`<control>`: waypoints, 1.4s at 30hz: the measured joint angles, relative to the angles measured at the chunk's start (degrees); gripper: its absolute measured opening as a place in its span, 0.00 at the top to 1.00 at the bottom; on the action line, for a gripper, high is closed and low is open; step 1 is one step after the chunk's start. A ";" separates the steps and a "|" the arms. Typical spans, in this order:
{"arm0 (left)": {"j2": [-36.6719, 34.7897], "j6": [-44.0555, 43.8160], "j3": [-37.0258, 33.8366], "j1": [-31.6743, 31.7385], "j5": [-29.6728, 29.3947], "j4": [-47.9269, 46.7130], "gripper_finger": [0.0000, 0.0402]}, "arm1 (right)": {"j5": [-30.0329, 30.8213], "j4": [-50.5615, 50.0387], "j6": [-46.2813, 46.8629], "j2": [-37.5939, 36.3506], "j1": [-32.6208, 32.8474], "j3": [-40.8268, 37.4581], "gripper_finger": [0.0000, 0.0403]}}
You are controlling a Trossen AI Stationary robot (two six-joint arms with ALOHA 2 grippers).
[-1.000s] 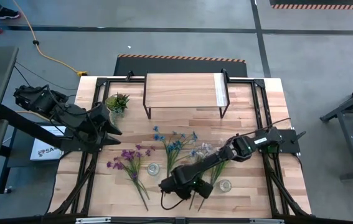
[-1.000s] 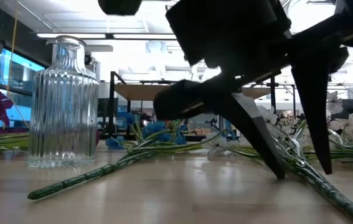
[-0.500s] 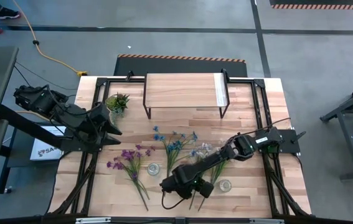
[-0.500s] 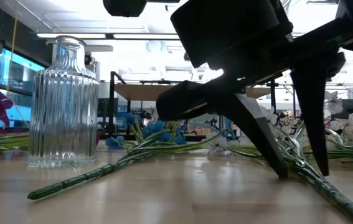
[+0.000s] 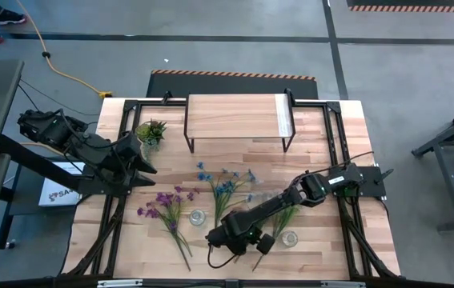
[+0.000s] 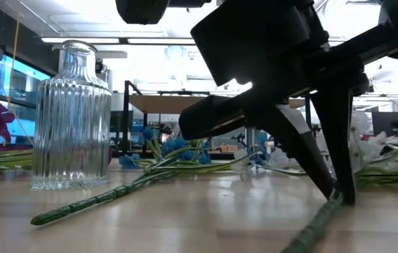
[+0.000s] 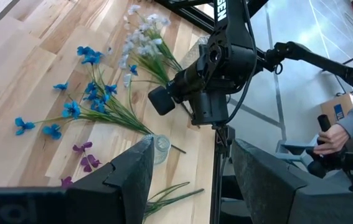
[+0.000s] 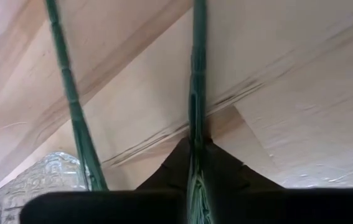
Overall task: Pick and place flowers into a vace then onto a shelf
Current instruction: Put the left white flowers into the right transparent vase
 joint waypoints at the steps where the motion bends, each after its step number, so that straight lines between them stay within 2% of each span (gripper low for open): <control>1: 0.00 0.00 0.00 0.02 0.00 0.01 0.38 | 0.07 -0.06 0.00 0.00 0.00 0.00 0.96; 13: 0.00 0.00 0.00 0.02 0.00 -0.01 0.38 | 2.86 -1.66 0.00 0.00 -0.24 0.12 0.99; 24: 0.00 -0.01 0.00 0.01 -0.02 -0.01 0.38 | 11.78 -6.32 -0.02 0.57 -1.43 5.35 1.00; 36: 0.00 -0.02 0.00 0.02 -0.02 -0.01 0.38 | 13.59 -7.76 0.11 0.52 -1.81 10.93 1.00; 42: -0.02 -0.02 0.00 0.01 -0.02 0.01 0.38 | 13.85 -7.82 0.14 -0.35 -1.81 11.06 1.00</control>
